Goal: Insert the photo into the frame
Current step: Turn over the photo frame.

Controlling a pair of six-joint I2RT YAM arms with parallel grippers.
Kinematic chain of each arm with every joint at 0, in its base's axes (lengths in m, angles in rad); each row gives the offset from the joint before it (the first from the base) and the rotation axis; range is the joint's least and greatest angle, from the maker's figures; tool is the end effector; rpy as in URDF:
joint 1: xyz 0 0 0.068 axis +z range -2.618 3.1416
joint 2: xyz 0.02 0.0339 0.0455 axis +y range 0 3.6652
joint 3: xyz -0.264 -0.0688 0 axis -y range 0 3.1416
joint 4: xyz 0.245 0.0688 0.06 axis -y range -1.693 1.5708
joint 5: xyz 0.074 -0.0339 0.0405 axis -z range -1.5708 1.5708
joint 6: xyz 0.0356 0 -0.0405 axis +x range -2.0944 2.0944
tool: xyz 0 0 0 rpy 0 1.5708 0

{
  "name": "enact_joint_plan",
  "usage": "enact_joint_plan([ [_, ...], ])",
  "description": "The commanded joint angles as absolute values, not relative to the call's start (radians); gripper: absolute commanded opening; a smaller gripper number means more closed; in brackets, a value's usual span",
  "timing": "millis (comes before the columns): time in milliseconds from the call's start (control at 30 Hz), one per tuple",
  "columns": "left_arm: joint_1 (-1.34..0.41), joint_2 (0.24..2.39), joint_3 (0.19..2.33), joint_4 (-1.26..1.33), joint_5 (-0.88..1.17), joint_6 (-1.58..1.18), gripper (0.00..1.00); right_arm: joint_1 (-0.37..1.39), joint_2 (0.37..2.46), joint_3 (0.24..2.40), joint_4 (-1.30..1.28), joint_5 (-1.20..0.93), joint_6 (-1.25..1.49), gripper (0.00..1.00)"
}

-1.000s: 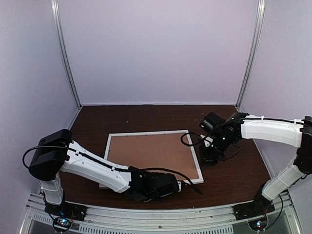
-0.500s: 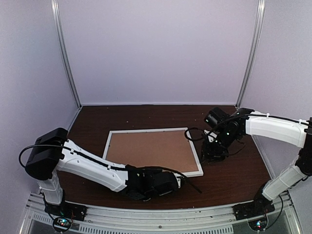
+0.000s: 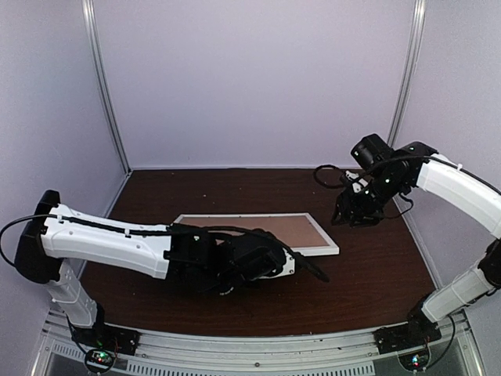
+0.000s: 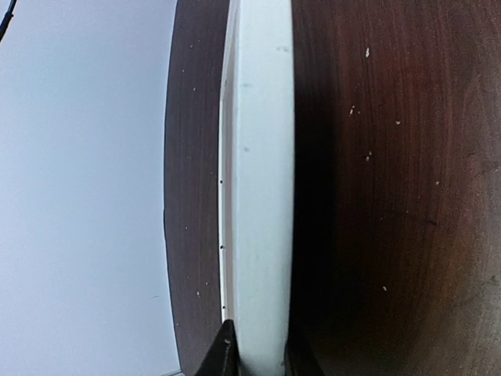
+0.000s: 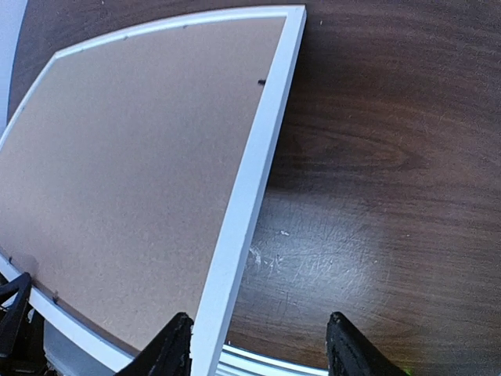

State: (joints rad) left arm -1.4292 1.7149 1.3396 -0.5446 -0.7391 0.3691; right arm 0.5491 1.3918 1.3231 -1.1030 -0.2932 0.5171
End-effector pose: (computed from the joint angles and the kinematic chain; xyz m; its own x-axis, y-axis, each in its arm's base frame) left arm 0.0758 -0.3616 0.2610 0.1385 0.9179 -0.3718 0.6692 0.1900 0.7184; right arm 0.2194 0.1463 0.3167 -0.9776 -0.0433 -0.2061 -0.1290 0.8966 0.4236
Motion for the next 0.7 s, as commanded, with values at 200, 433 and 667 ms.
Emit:
enact_joint_plan([
  [200,-1.308,1.68,1.726,-0.804,-0.635,0.356,0.0,0.423,1.331,1.453,-1.202,-0.244,0.415,0.59],
  [433,-1.205,1.734,2.027,-0.984,-0.526,0.314,0.0,0.343,1.315,1.47,-1.202,-0.276,0.378,0.59],
  [667,-1.052,1.804,2.363,-1.164,-0.323,0.16,0.0,0.321,1.319,1.427,-1.158,-0.319,0.37,0.59],
])
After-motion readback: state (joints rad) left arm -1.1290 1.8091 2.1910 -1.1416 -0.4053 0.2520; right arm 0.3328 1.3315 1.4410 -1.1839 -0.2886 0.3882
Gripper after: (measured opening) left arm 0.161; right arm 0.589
